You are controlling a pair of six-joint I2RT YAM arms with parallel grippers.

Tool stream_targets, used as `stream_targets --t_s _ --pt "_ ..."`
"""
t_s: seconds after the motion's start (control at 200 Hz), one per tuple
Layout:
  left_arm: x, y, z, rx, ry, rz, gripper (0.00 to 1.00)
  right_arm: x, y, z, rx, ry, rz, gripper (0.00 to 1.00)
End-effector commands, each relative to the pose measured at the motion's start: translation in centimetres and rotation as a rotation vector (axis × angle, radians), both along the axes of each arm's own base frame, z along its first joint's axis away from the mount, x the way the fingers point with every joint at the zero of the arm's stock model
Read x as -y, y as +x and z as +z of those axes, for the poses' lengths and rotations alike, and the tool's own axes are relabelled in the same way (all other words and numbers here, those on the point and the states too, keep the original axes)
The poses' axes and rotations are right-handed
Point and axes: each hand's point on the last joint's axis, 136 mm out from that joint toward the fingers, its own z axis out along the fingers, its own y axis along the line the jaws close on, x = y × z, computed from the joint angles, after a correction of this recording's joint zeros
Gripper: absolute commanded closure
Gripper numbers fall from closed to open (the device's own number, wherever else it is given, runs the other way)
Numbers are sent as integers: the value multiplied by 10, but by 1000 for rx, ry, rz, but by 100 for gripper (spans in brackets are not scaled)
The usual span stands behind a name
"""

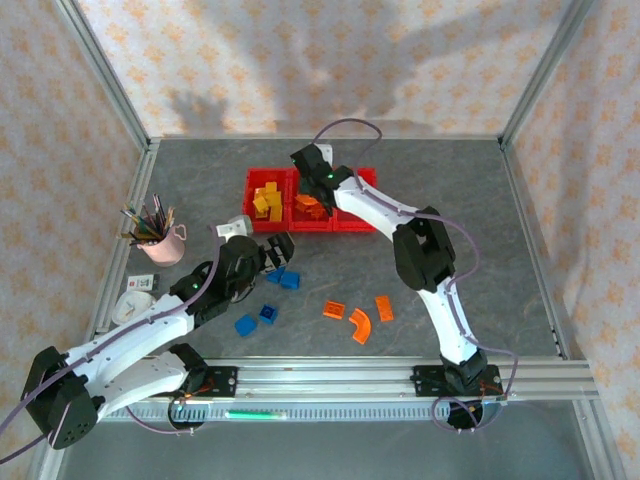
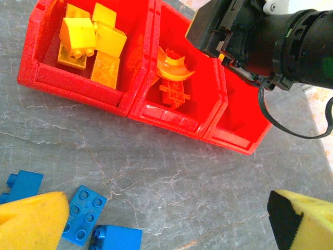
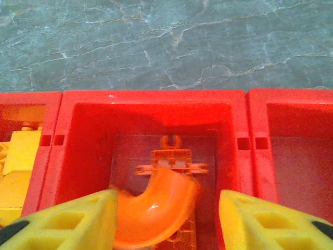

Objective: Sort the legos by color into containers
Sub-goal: Place the lego in the container, then pick up the lego from the bottom-center of the table.

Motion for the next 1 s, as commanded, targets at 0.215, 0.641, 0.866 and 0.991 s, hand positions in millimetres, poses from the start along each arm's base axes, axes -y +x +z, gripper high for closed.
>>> stream_targets --t_s 0.215,0.641,0.866,0.991 --pt "12 0 16 20 -40 -61 1 22 -44 58 22 98 22 36" --pt "59 -32 3 8 -80 -197 1 115 -162 29 -100 101 -62 27" --pt "84 -48 -8 -1 -140 -238 1 147 -218 -13 -224 119 -97 21" --pt "96 -56 -10 -6 -146 -257 1 159 -242 -35 -290 133 -118 19"
